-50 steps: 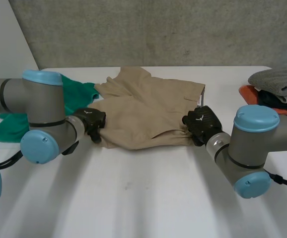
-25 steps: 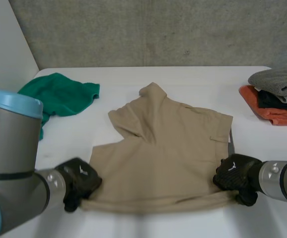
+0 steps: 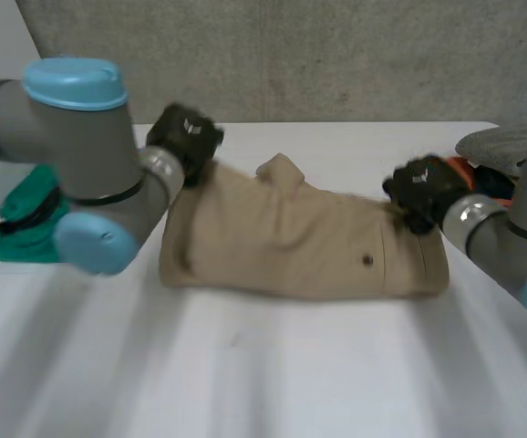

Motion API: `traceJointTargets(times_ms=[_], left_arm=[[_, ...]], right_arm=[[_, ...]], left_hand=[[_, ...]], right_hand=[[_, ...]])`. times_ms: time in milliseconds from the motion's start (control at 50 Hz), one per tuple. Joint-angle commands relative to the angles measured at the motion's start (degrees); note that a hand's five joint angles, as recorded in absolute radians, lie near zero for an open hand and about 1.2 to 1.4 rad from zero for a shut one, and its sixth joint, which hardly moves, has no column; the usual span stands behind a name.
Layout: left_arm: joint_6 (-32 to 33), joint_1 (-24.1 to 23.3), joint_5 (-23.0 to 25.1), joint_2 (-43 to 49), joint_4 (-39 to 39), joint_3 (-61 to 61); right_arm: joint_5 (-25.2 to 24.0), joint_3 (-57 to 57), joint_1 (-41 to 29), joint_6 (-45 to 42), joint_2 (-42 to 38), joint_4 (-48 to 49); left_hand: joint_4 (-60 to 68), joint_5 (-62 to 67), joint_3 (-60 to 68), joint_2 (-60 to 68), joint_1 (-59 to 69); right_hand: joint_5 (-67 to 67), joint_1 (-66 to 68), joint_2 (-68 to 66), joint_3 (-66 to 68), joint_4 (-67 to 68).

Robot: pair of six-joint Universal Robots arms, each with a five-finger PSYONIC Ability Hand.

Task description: Fold the laundry.

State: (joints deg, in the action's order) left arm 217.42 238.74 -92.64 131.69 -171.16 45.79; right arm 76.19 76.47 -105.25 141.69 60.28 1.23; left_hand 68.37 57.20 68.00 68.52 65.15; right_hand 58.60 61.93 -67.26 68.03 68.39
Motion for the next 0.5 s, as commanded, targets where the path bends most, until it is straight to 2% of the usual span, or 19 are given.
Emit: traceJointTargets(times_ms=[20,120,140,160,180,220,240,280,300,380,440,460,500], left_arm=[[1.25,-0.73,-1.76,20.78,-1.99,-29.67],[2.13,-0.9,-1.85,33.01,0.21,-45.41],[2.05,-0.9,-1.67,34.33,0.3,-47.09],[1.78,-0.99,-0.97,35.91,0.3,-48.58],[1.52,-1.08,-0.71,36.27,0.22,-48.6],[1.17,-1.34,-0.7,36.36,-0.13,-47.9],[0.73,-1.69,-1.05,36.1,-0.83,-46.5],[0.29,-2.13,-1.75,35.05,-1.54,-44.57],[-0.06,-2.4,-1.84,34.35,-1.89,-43.25],[-1.99,-3.01,-0.97,27.51,-5.74,-33.08],[-3.14,-2.49,-0.44,23.37,-8.74,-27.26],[-4.27,-2.14,-0.35,20.48,-10.66,-23.33],[-5.33,-1.87,-0.35,17.92,-12.26,-19.7]], right_arm=[[9.67,-9.14,-3.2,-0.62,-11.22,18.09],[13.54,-14.32,-3.91,-3.69,-18.61,26.7],[13.89,-15.29,-3.91,-3.87,-19.75,27.59],[15.12,-16.69,-4.08,-4.22,-21.5,28.29],[15.91,-17.4,-4.17,-4.23,-22.21,28.21],[17.93,-18.63,-4.35,-3.79,-23.01,27.51],[19.68,-19.42,-4.44,-2.92,-23.27,26.55],[21.19,-19.78,-4.61,-1.42,-23.1,25.23],[21.8,-19.87,-4.7,-0.46,-22.93,24.35],[21.2,-18.47,-4.97,4.11,-19.42,16.98],[16.63,-16.18,-4.44,7.63,-15.38,8.54],[13.32,-14.87,-3.92,8.77,-13.54,4.26],[9.96,-13.64,-3.21,9.66,-11.95,-0.07]], left_hand=[[11.63,12.8,12.0,11.48,14.85],[11.63,12.8,12.0,11.48,14.85],[5.49,6.66,5.86,5.34,8.71],[-22.22,-21.05,-21.85,-22.37,-19.0],[-33.65,-32.48,-33.28,-33.8,-30.43],[-44.15,-42.98,-43.78,-44.3,-40.93],[-58.37,-57.2,-58.0,-58.52,-55.15],[-58.37,-57.2,-58.0,-58.52,-55.15],[-58.37,-57.2,-58.0,-58.52,-55.15],[-58.37,-57.2,-58.0,-58.52,-55.15],[-58.37,-57.2,-58.0,-58.52,-55.15],[-58.37,-57.2,-58.0,-58.52,-55.15],[-58.37,-57.2,-58.0,-58.52,-55.15]], right_hand=[[11.4,18.07,-12.74,11.97,11.61],[11.4,18.07,-12.74,11.97,11.61],[4.22,10.88,-5.56,4.79,4.43],[-18.5,-11.84,17.16,-17.93,-18.29],[-20.4,-13.73,19.06,-19.82,-20.18],[-21.91,-15.24,20.57,-21.34,-21.7],[-31.75,-25.09,30.41,-31.18,-31.54],[-52.6,-45.94,51.27,-52.03,-52.39],[-58.6,-51.93,57.26,-58.03,-58.39],[-58.6,-51.93,57.26,-58.03,-58.39],[-58.6,-51.93,57.26,-58.03,-58.39],[-58.6,-51.93,57.26,-58.03,-58.39],[-58.6,-51.93,57.26,-58.03,-58.39]])
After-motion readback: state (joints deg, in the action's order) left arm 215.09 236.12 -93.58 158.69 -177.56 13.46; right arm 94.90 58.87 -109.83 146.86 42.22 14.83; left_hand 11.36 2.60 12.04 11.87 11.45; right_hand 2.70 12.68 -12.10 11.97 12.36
